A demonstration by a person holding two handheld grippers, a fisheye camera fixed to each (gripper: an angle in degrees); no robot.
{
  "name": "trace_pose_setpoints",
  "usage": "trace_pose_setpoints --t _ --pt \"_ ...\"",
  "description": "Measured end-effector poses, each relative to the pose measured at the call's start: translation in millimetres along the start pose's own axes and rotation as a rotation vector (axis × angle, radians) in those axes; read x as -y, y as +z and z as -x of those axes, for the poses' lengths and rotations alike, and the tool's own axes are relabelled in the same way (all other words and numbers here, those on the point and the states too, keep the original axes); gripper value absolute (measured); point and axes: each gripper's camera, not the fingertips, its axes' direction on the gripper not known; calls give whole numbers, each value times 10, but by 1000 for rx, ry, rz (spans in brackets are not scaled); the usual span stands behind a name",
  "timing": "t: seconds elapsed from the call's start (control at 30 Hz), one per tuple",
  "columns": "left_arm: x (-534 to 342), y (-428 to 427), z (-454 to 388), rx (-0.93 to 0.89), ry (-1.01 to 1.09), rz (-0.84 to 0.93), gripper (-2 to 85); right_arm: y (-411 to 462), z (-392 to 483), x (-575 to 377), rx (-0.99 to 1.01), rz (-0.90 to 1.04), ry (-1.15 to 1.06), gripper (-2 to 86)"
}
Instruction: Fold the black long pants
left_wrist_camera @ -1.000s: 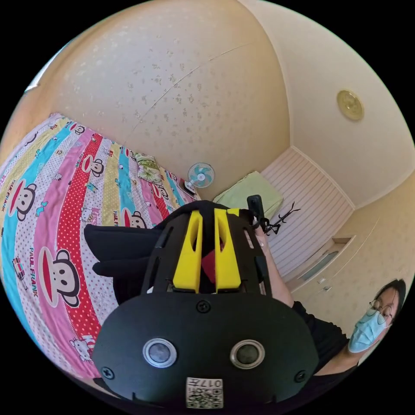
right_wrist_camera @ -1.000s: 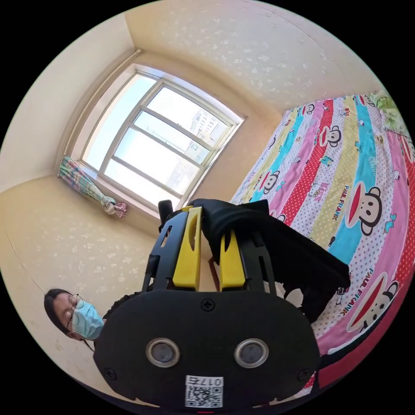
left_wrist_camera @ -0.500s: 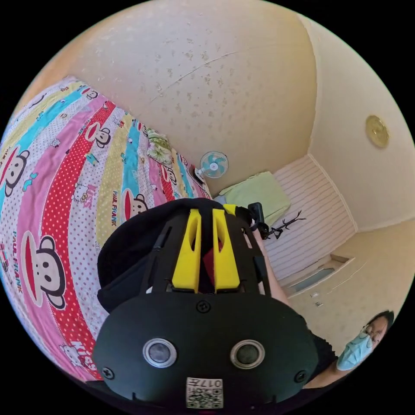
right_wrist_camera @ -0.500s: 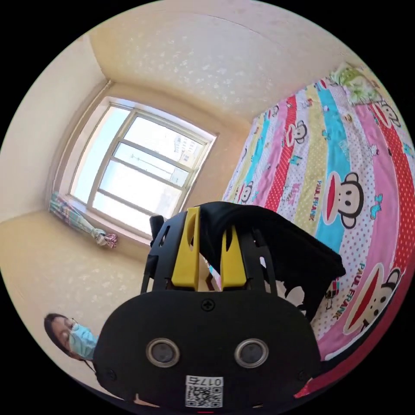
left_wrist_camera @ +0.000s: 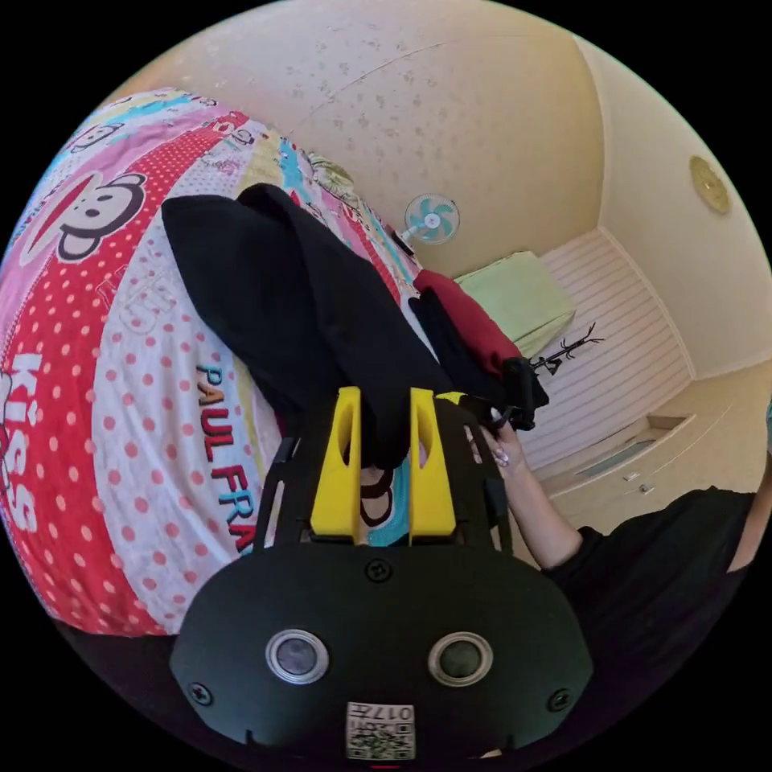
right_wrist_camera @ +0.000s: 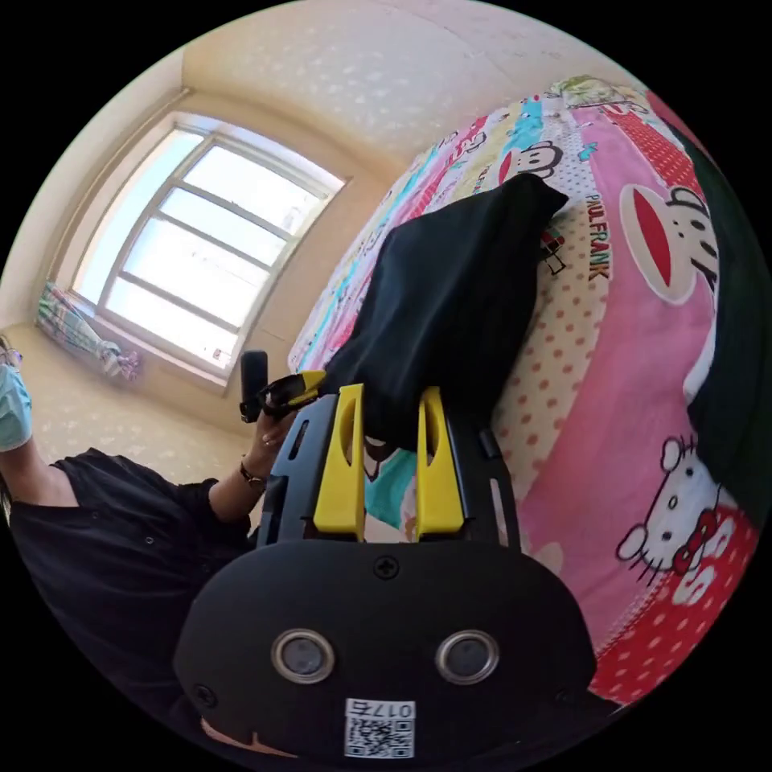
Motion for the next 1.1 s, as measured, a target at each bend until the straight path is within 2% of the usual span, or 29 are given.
trace_pose_setpoints --t 0.07,0.17,0.23,0.37,0.43,0.5,0.57,0.6,0.7,0.8,0.9,1.0,1.1 --pt "-134 -363 72 -46 -80 -66 133 -327 28 -212 45 -102 93 120" --pt "-162 -1055 194 -69 -214 -243 160 -710 167 -207 -55 -247 93 132" --pt "-30 -1297 287 -63 -253 -269 164 -748 150 -44 -90 -228 87 146" --pt "422 -1098 455 8 -363 3 237 -256 -266 341 -78 -14 196 199" --pt "485 -1034 328 49 -344 3 238 85 -432 347 15 74 231 201" --pt "552 -1001 74 104 -296 49 216 94 -418 224 4 -12 273 185" --pt "548 -1096 -113 251 -250 83 176 37 -257 90 -43 -17 246 165" --pt "520 -1197 -195 261 -213 102 149 18 -218 52 -48 -17 238 160" --pt "311 -1642 -274 75 -188 103 117 -108 -6 -151 12 26 202 148" --pt "14 -2170 -464 42 -106 124 120 -135 351 -374 30 118 119 151" --pt "-315 -2614 -449 9 -131 82 133 -1 500 -570 -42 237 105 166" --pt "-655 -2888 -192 -99 -264 -66 136 -165 475 -748 -112 186 206 173" --pt "-803 -3074 -113 -247 -259 -157 137 -394 512 -892 2 135 285 176"
